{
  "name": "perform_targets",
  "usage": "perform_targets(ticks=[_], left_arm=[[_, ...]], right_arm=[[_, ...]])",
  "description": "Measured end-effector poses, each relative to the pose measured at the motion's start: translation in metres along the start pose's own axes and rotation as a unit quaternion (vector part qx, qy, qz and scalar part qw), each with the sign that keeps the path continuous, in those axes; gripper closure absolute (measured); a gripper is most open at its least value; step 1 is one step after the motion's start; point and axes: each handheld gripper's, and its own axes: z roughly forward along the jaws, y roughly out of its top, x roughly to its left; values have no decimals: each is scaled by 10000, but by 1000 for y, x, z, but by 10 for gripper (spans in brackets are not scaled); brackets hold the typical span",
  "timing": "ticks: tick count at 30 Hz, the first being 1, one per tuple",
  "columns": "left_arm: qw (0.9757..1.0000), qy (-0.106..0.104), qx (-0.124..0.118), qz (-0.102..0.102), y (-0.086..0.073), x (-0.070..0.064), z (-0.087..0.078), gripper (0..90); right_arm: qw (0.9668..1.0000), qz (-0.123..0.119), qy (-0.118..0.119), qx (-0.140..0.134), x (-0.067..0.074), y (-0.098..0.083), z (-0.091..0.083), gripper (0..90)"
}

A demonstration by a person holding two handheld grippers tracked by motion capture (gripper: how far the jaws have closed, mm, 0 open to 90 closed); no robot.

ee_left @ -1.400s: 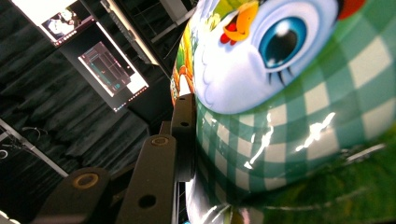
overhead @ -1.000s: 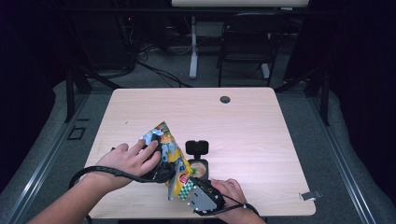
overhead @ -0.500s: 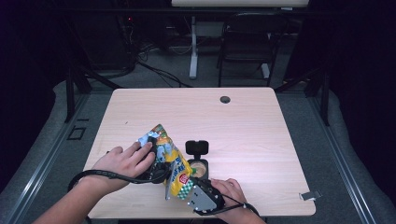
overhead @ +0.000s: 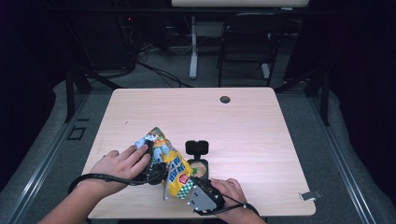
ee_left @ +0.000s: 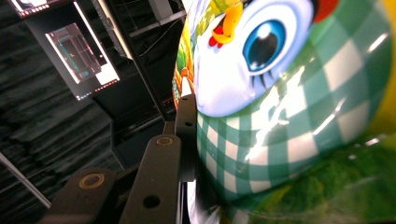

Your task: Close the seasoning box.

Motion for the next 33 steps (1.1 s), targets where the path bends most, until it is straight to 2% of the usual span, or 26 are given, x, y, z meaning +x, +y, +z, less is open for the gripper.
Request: perform_targets(ticks=[7,10,13,14,19,20,28,33], left_arm=[[9999,-77,-38,-117,-1,-3,3,768],[9996,-98,-93,-243,-2,-6,4,768],[9995,-123,-91,-264,-3,-6,4,768],[9992,-153,-113,-346,-4,-7,5,768],[9988,-167,-129,-434,-4,-9,5,769],[9984,-179,-146,-515,-4,-10,6,769],[9971,-227,-193,-701,-6,-16,8,770],[9948,-284,-224,-948,-9,-22,9,771]], right_arm=[[10000,7,2,14,0,0,0,900],[10000,11,-5,3,-1,0,0,900],[10000,14,-12,-7,-1,0,0,900],[10000,9,-24,-12,-1,0,-1,900],[10000,8,-33,3,-1,0,-2,900],[10000,21,-40,-13,-2,0,-2,900],[10000,-25,-64,14,-2,1,-2,900],[9999,-46,-96,-30,-1,2,-2,900]])
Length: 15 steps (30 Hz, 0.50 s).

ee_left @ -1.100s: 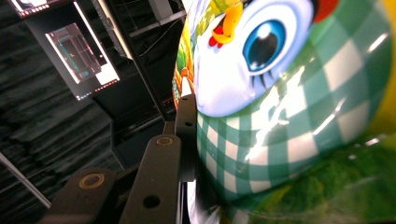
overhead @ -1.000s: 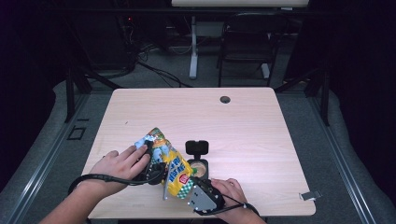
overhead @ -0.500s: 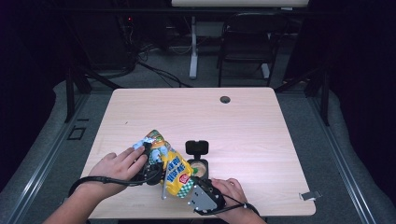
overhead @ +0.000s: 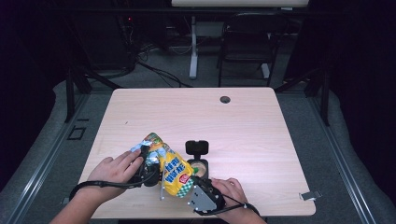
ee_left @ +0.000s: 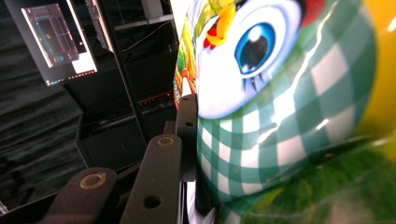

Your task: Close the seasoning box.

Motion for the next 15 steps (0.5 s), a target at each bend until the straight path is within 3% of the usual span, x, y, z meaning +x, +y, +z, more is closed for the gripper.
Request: perform_targets(ticks=[11,13,15], left_arm=[[9992,-124,-76,-361,-4,-8,5,772],[9993,-143,-66,-348,-4,-9,5,772],[9985,-160,-116,-502,-6,-11,6,772]], right_arm=[[10000,-46,10,28,0,2,1,900],[10000,-46,-2,14,0,2,1,900],[9999,-153,-8,78,0,3,0,900]])
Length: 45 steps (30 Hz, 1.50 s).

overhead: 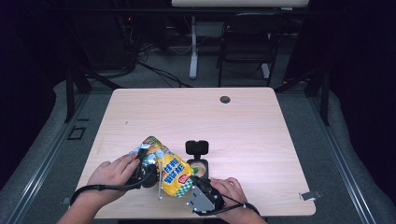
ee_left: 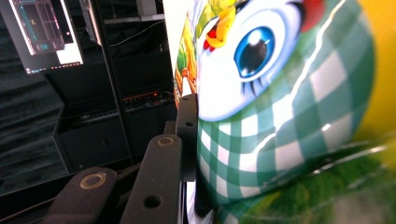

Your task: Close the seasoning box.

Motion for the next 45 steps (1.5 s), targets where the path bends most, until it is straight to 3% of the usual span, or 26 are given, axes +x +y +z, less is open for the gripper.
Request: perform_targets(ticks=[16,34,40,45], left_arm=[[9993,-60,-125,-336,-5,-6,3,772],[9982,-207,-182,-536,-8,-16,8,769],[9979,-250,-179,-562,-8,-20,11,768],[9974,-302,-199,-620,-8,-23,13,769]], right_arm=[[9999,-108,22,37,-6,6,-2,900],[9994,-317,69,132,-8,9,-4,900],[9985,-529,45,159,-8,13,-5,900],[9987,-486,62,108,-7,13,-4,900]])
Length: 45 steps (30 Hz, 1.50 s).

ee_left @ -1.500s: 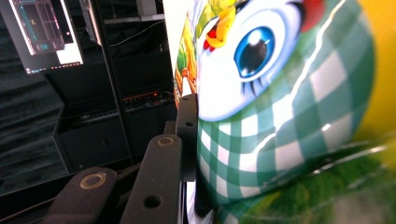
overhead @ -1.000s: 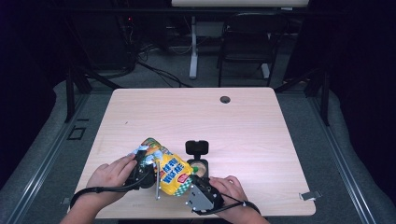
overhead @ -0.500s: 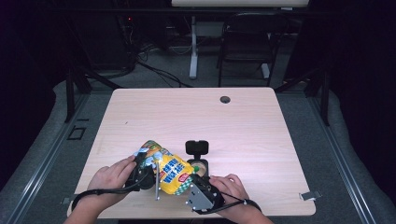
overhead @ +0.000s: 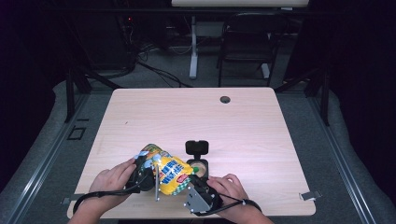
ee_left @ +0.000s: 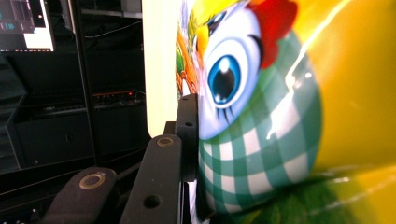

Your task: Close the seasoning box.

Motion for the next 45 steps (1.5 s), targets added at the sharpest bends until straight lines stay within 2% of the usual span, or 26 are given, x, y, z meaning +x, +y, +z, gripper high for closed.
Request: perform_targets(ticks=[14,17,18,20,26,33,35,37,45], left_arm=[[9997,-131,-35,-190,0,-3,3,769],[9995,-136,-53,-289,-1,-4,4,769],[9994,-105,-64,-321,-1,-5,4,769],[9992,-232,14,-312,-2,-6,4,769],[9989,-289,15,-364,-3,-8,6,769],[9980,-312,-52,-554,-5,-13,9,767],[9974,-392,-46,-597,-5,-13,9,767],[9973,-412,-48,-613,-6,-14,10,766],[9963,-499,-83,-698,-6,-16,12,751]], right_arm=[[10000,-52,-31,10,-2,0,-1,900],[10000,-43,-13,-24,-2,0,0,900],[9999,-111,-24,49,-2,1,-1,900],[9999,-96,-13,24,-2,1,0,900],[10000,-85,-3,23,-1,1,1,900],[9999,-112,7,8,-1,2,1,900],[9999,-113,2,1,-1,2,2,900],[10000,-71,11,-27,-1,2,2,900],[9999,-155,-6,22,-2,4,2,900]])
